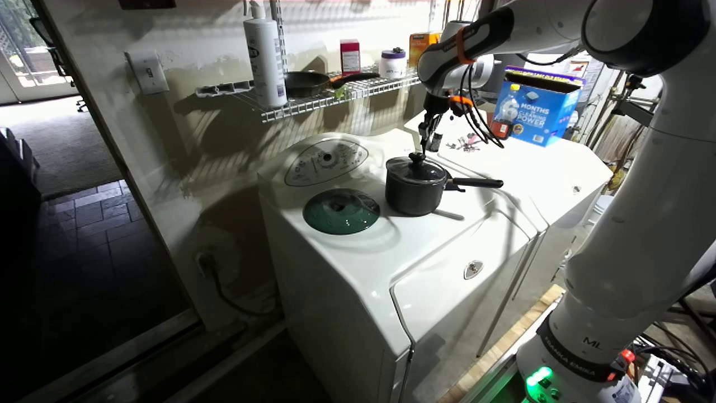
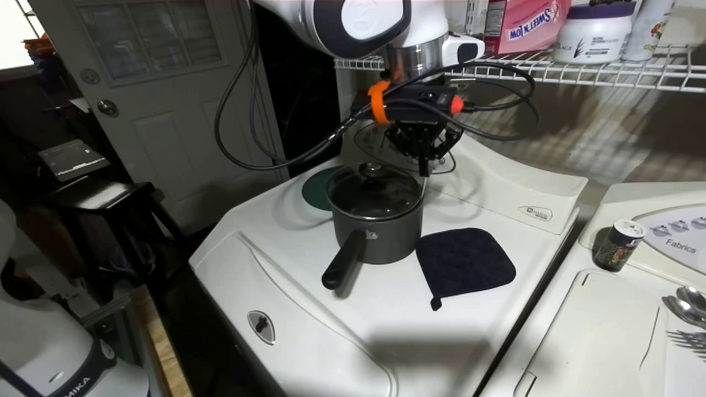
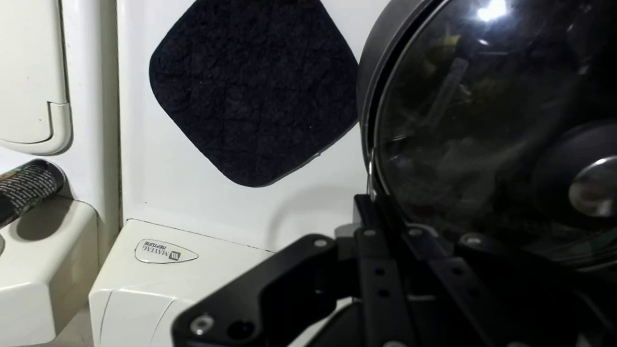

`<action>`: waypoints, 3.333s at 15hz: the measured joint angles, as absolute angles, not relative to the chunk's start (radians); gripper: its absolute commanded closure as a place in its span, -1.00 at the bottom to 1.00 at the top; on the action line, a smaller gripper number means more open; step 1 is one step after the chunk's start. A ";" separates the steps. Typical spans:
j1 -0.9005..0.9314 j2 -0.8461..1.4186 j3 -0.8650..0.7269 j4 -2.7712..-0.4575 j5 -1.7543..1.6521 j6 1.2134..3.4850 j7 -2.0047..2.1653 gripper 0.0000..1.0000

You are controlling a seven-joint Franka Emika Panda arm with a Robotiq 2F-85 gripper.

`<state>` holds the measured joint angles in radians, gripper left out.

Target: Remove the spoon from the pot, put it on the potholder on the right and then close the pot with the glass lid fully

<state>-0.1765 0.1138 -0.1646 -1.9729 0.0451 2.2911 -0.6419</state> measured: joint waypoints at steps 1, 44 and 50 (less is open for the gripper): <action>-0.176 0.112 -0.164 -1.973 0.045 2.292 -0.642 0.98; -0.177 0.013 -0.165 -1.974 0.043 2.327 -0.633 0.98; -0.177 -0.009 -0.170 -1.974 0.043 2.328 -0.632 0.98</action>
<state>-0.1769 -0.0088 -0.1699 -1.9735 0.0431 2.3282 -0.6315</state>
